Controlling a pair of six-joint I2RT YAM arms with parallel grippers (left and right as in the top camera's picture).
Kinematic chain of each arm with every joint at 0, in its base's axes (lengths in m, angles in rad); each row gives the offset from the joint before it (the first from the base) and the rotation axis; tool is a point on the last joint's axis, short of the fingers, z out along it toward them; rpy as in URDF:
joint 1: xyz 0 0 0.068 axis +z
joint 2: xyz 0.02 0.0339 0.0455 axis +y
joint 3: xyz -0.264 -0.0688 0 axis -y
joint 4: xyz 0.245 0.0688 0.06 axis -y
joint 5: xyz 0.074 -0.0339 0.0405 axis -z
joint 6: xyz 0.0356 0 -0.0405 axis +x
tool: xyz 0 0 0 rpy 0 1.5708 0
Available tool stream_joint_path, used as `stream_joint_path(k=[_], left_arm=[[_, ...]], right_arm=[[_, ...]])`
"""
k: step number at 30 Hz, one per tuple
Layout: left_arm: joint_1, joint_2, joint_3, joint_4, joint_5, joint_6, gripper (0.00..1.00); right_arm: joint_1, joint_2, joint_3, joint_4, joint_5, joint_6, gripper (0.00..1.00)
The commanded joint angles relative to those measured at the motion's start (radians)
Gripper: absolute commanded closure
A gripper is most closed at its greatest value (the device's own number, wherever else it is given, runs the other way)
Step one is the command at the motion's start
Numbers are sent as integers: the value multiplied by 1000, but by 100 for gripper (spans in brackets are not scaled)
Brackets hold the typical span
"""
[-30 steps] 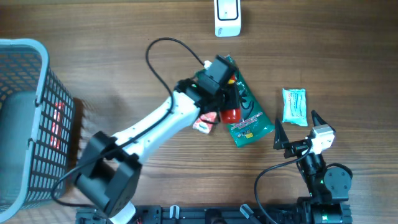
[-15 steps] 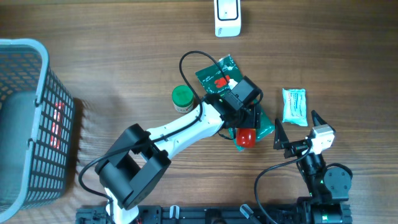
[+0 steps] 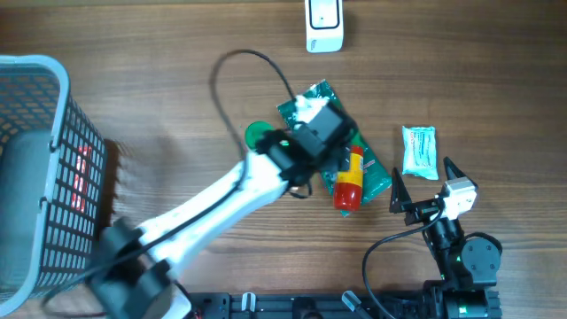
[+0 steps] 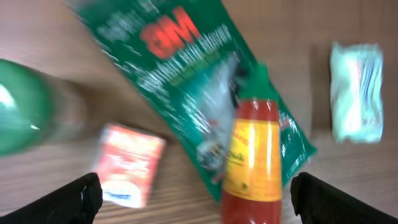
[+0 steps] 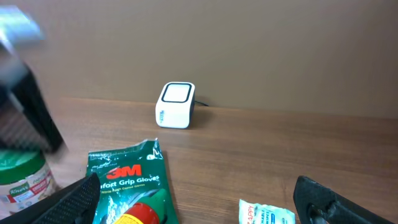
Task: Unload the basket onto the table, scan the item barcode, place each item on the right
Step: 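Carry the red sauce bottle onto the glove pack and release it, then move the left gripper back down into the grey basket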
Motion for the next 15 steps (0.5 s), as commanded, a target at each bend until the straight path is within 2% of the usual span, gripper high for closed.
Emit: stream_joint_path(k=[1,3,6,8,12,15], left_arm=[[66,-173,13,-42,-216,22,0],[113,-270,13,-47,-266,69,0],[227,-455,13,-38,-360,68,0],[334,-576,13,-19,-371,68,0],[633,-787,13,56,-371,63,0],[859,-851,13,81,-371,5,0]], right_arm=[[3,-3,-1,6,-7,-10,0],[3,-3,-1,6,-7,-10,0],[3,-3,-1,6,-7,-10,0],[3,-3,-1,6,-7,-10,0],[3,-3,-1,6,-7,-10,0],[3,-3,-1,6,-7,-10,0]])
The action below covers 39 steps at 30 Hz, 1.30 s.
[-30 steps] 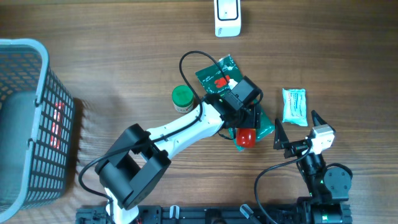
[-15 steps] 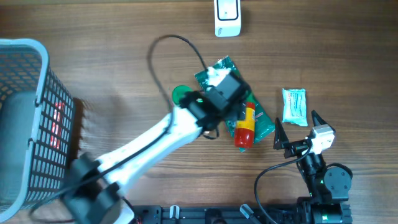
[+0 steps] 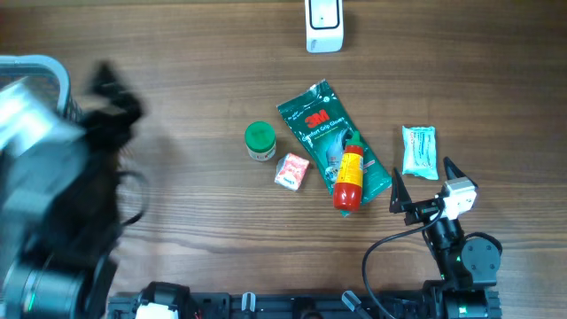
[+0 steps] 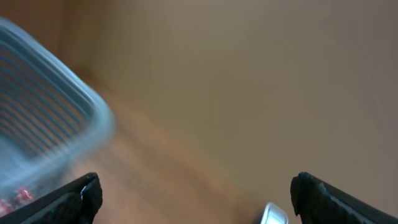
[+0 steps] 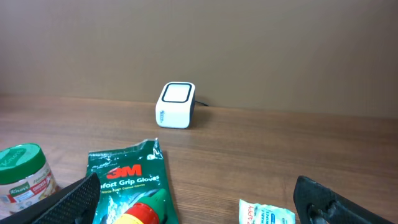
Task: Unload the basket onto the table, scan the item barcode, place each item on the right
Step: 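Move the left gripper back down into the grey basket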
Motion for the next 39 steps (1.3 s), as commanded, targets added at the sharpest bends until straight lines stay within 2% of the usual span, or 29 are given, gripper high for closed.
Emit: stream_joint_path(k=[1,3,5,7,11,13,14,16,19,20,29,35,37,39], left_arm=[[282,-55,6,11,-19,-69,0],[451,-33,6,7,56,-93,0],[590,11,6,6,205,-97,0],[700,68,6,-11,330,-152,0],[945,262,6,-51,605,-430,0],[1006,341,6,-53,679,-536,0],[1041,399,6,-69,717,-634,0],[1076,478,6,-108,755,-776,0],[1096,605,6,-199,780,-1071,0],[1096,644,6,-219,794,-1118,0],[1080,966,5,-284,756,-1133,0],[1047,1076,5,-274,735,-1133,0],[1039,1082,5,-267,665,-1133,0],[1041,1082,5,-269,498,-1133,1]], right_arm=[[3,-3,-1,6,-7,-11,0],[3,-3,-1,6,-7,-11,0],[3,-3,-1,6,-7,-10,0],[3,-3,-1,6,-7,-11,0],[3,-3,-1,6,-7,-10,0],[3,-3,-1,6,-7,-10,0],[3,-3,-1,6,-7,-10,0],[3,-3,-1,6,-7,-10,0],[3,-3,-1,6,-7,-11,0],[3,-3,-1,6,-7,-10,0],[3,-3,-1,6,-7,-10,0],[3,-3,-1,6,-7,-11,0],[3,-3,-1,6,-7,-10,0],[3,-3,-1,6,-7,-10,0]])
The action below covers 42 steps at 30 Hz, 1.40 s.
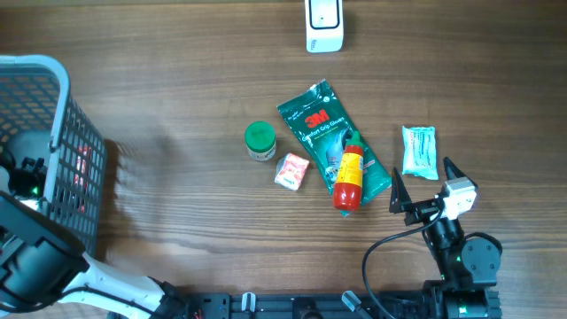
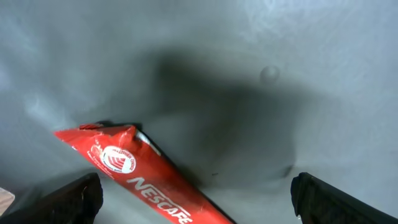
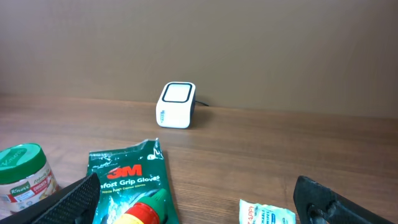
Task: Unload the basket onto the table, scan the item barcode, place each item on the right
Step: 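Move the left gripper back down into the grey basket, then grasp the red Nescafe stick packet in the basket with the left gripper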
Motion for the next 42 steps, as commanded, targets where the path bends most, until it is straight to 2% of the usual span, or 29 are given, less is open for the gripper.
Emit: stream_joint_path(k=[1,5,11,16,19,23,30,37,42], left_arm=[[-1,10,-3,-6,-262,-19,1],[14,10,-3,-8,-361,-23,2],[53,8,-3,14,-291,12,4],[53,-5,-2,106,-6,211,6],[53,-21,-2,105,131,219,6],[51,-39,-2,70,225,256,7],[51,-116,-2,33,224,263,7],[-13,-127,-3,110,219,260,0],[-131,-127,-3,166,55,205,0]], right_arm=[[3,-3,-1,6,-5,-11,0],[3,-3,-1,6,-5,-10,0],[3,-3,-1,6,-5,-11,0],[3,-3,-1,6,-5,-11,0],[3,-3,-1,6,-5,-10,0],[3,-3,-1,6,-5,-10,0],[3,-3,-1,6,-5,-11,0],[3,-3,-1,6,-5,-10,0],[3,-3,-1,6,-5,-10,0]])
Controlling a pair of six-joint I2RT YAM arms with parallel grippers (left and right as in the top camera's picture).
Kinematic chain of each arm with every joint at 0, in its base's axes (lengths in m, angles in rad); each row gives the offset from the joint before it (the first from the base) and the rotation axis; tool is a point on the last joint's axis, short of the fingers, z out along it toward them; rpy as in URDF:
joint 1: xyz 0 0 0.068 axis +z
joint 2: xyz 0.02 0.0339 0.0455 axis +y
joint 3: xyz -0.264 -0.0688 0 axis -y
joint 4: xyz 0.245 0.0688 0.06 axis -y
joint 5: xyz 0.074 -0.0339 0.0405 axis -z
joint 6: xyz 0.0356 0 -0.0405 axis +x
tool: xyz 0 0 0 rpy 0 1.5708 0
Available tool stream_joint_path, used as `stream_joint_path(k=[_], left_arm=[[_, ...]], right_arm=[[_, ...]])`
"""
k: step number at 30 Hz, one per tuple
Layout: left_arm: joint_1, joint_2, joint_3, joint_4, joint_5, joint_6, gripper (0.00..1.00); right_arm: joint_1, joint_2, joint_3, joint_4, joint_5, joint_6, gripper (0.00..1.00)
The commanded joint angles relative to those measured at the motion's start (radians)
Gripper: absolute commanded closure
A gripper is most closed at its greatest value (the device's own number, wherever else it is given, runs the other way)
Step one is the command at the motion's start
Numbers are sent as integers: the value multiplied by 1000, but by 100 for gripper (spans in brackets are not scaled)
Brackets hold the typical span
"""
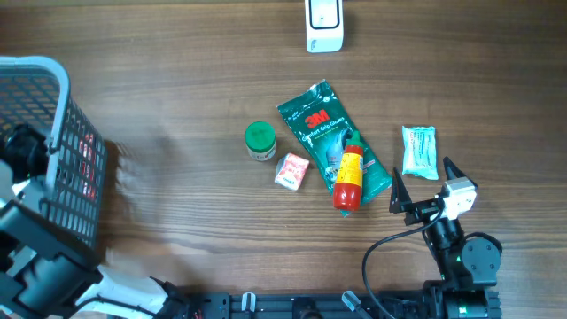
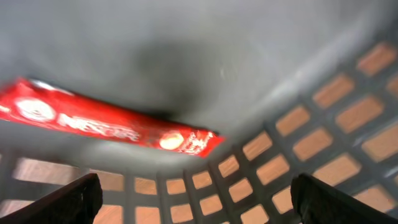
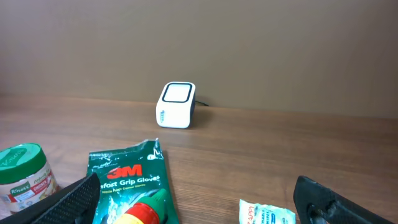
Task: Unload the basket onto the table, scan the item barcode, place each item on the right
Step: 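Grasp the red Nescafe stick packet in the basket with the left gripper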
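My left gripper (image 2: 194,204) is open inside the grey mesh basket (image 1: 64,105), empty, facing its latticed wall (image 2: 292,146). A red Nescafe sachet (image 2: 102,118) lies flat on the basket floor, ahead of the fingers and to the left. The white barcode scanner (image 1: 324,25) stands at the table's far edge, also in the right wrist view (image 3: 175,104). My right gripper (image 3: 202,202) is open and empty near the front edge, above the table.
At mid-table lie a green 3M glove packet (image 1: 328,142) with a red sauce bottle (image 1: 349,179) on it, a green-lidded jar (image 1: 260,140), a small red box (image 1: 291,171) and a pale wipes packet (image 1: 419,151). The basket fills the left edge.
Inside the basket my left gripper has turned: the sachet was slanted at lower left, now it lies level at upper left and the mesh wall shows. The right arm is unmoved.
My left gripper was open over the sauce bottle and small red box at mid-table. Then it was at the left by the basket, empty. Then it was inside the basket above the Nescafe sachet, where it remains, open. The table items stayed put.
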Motion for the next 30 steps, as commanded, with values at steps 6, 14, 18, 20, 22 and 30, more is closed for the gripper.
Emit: stream_joint_path(k=[6,14,18,20,22,30], left_arm=[[-142,16,-3,12,-328,-34,0],[-142,120,-3,5,-295,-34,0],[-140,161,-3,4,-315,-42,0],[-140,161,-3,-5,-425,-42,0],[-135,161,-3,-14,-595,-42,0],[-46,116,24,7,-632,116,0]], right_arm=[[3,-3,-1,6,-5,-11,0],[3,-3,-1,6,-5,-10,0],[3,-3,-1,6,-5,-11,0],[3,-3,-1,6,-5,-11,0],[3,-3,-1,6,-5,-10,0],[3,-3,-1,6,-5,-11,0]])
